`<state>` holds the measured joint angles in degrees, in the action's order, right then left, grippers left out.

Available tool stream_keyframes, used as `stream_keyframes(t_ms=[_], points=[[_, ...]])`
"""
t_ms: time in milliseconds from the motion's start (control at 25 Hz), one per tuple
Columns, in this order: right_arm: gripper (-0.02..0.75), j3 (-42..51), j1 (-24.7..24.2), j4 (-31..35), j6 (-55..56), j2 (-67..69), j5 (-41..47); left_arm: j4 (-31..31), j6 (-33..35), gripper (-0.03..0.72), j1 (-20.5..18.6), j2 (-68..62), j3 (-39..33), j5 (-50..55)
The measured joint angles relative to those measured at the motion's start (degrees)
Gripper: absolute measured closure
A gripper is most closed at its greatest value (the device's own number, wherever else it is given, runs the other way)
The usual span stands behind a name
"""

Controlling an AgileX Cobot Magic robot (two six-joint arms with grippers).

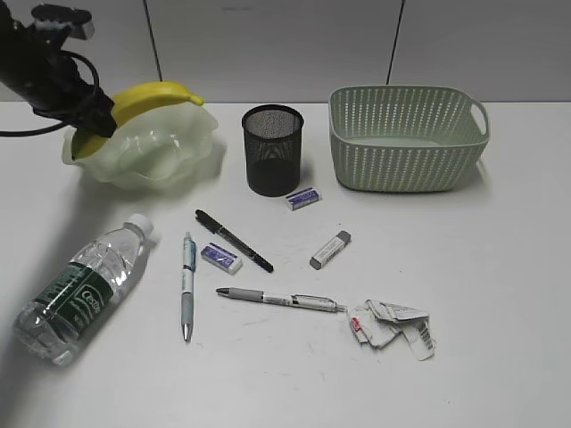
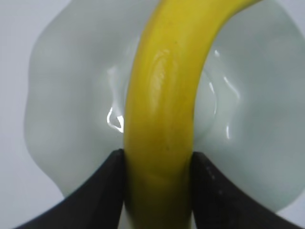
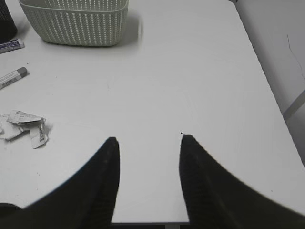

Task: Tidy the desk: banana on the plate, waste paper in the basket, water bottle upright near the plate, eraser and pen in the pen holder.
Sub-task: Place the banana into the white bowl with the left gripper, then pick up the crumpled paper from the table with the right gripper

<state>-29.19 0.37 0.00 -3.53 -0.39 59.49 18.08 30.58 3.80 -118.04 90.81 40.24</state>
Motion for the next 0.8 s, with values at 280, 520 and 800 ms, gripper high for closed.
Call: stream_keyframes(t_ms=[280, 520, 800], points=[[0.397, 0.0, 0.0, 0.0, 0.0, 0.0, 0.0, 0.0, -2.8, 0.337, 0.0, -1.3, 0.0, -2.6], [0.395, 0.0, 0.0, 0.0, 0.0, 0.0, 0.0, -0.4, -3.0, 0.211, 0.0, 3.2, 0.0, 0.6], [0.395, 0.0, 0.0, 0.0, 0.0, 0.0, 0.0, -2.1, -7.2, 0.214, 0.0, 14.0, 0.0, 12.5]])
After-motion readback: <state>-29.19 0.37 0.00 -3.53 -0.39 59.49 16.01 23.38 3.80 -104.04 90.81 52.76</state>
